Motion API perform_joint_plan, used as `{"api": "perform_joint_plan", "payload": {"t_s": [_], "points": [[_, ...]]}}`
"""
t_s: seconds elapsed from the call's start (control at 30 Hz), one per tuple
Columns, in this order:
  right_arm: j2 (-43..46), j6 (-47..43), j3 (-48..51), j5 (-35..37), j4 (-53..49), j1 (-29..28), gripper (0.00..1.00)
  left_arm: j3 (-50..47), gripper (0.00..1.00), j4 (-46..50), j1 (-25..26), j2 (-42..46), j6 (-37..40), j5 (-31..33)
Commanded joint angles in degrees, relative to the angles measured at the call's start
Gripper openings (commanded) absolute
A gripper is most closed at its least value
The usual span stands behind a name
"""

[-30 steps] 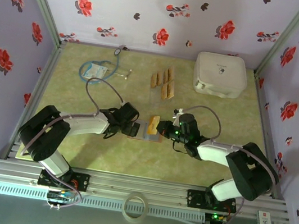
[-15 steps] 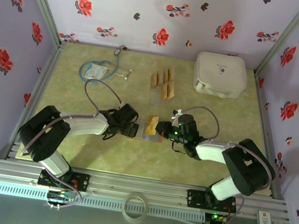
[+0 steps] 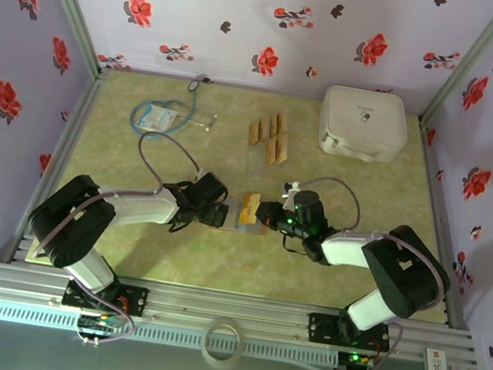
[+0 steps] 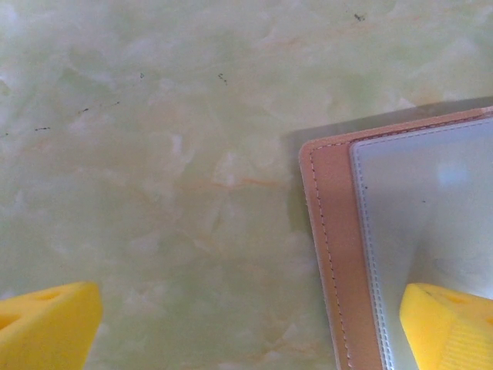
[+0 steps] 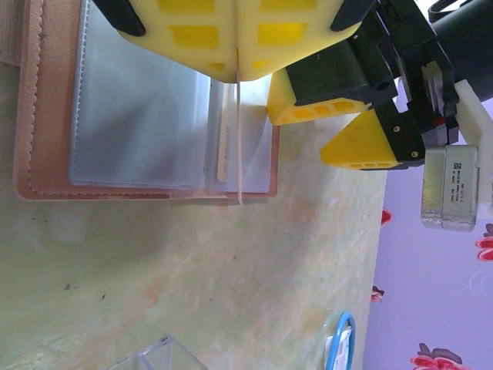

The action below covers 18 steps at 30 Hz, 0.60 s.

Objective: Put the credit cards into the card holder
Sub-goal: Insert the credit card into the card slot.

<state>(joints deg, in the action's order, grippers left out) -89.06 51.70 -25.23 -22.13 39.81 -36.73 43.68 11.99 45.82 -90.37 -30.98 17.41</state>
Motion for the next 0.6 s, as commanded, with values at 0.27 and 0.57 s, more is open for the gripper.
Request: {"api": "perform_joint_plan", "payload": {"t_s": [0.27, 0.57], "points": [[-2.27, 0.76, 1.24, -0.51, 4.03, 0.17, 0.00, -1.14, 1.00, 1.63, 0.58, 0.79, -0.31, 1.73], [-5.94, 2.21, 1.16, -2.18, 9.19, 0.00, 0.00, -1.14, 1.00, 1.81, 0.63, 0.72, -0.31, 1.76]]}}
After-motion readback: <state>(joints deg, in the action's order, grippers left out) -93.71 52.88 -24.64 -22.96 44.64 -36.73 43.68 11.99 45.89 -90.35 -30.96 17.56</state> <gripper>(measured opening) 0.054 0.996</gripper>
